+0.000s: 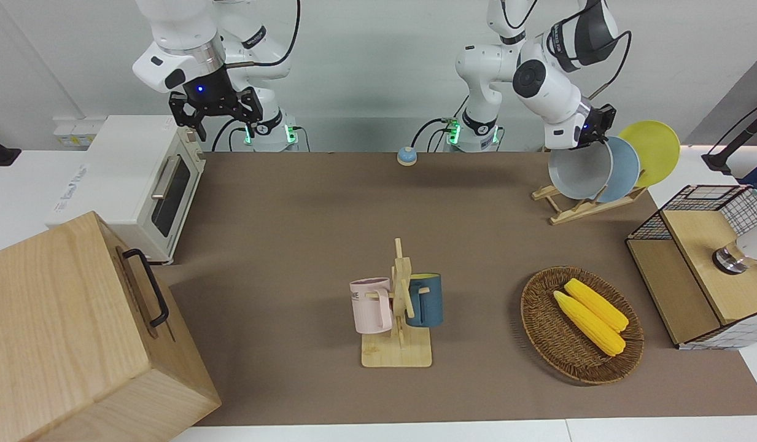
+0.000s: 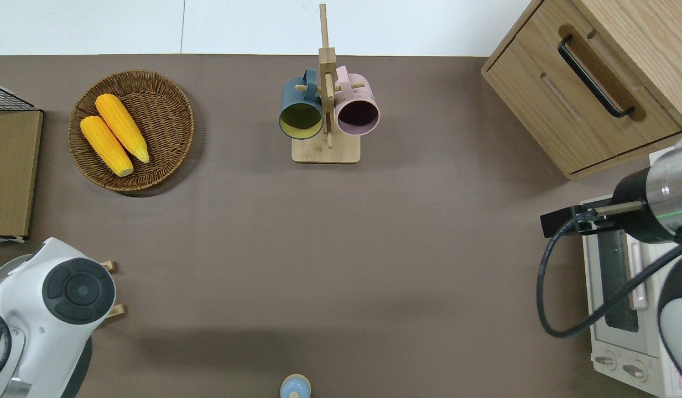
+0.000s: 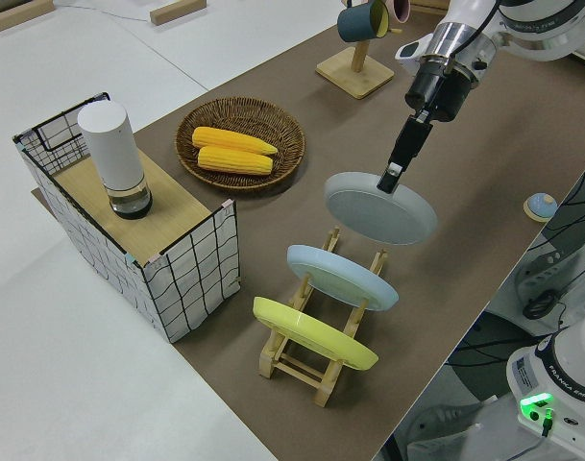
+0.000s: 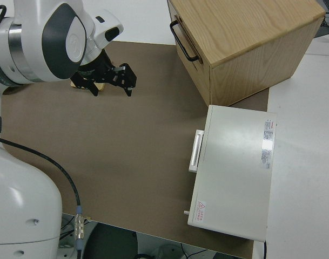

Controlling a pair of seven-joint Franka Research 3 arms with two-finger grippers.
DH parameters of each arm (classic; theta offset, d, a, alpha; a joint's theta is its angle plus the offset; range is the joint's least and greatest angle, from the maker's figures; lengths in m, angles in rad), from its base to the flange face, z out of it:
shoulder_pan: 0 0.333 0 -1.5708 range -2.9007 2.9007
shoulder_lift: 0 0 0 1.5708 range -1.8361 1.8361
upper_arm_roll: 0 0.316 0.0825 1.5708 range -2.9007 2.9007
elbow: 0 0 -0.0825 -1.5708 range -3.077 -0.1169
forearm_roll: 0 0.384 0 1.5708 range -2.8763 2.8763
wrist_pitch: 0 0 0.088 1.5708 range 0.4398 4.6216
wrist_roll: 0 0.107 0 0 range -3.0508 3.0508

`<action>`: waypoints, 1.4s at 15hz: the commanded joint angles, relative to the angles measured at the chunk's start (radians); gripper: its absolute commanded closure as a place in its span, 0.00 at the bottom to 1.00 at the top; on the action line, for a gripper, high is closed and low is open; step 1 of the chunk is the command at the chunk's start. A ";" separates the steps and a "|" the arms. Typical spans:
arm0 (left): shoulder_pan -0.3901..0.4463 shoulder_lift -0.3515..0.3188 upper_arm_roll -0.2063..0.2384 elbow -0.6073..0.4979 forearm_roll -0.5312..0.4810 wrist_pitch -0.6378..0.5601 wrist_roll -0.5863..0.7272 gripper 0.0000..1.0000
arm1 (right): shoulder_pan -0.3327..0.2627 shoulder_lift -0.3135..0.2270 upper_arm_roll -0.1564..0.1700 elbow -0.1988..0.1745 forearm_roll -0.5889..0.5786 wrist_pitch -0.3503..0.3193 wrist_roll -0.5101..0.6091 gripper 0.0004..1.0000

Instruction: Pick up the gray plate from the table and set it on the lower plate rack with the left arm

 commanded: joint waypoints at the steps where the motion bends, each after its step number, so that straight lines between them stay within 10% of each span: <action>1: -0.014 0.005 0.006 -0.042 0.030 0.050 -0.087 1.00 | -0.010 -0.002 0.006 0.006 0.010 -0.014 0.000 0.01; 15: -0.015 0.073 0.006 -0.111 0.085 0.099 -0.268 1.00 | -0.010 -0.002 0.006 0.006 0.010 -0.014 0.000 0.01; 21: -0.015 0.088 0.006 -0.109 0.085 0.096 -0.261 0.19 | -0.010 -0.002 0.004 0.006 0.010 -0.014 -0.001 0.01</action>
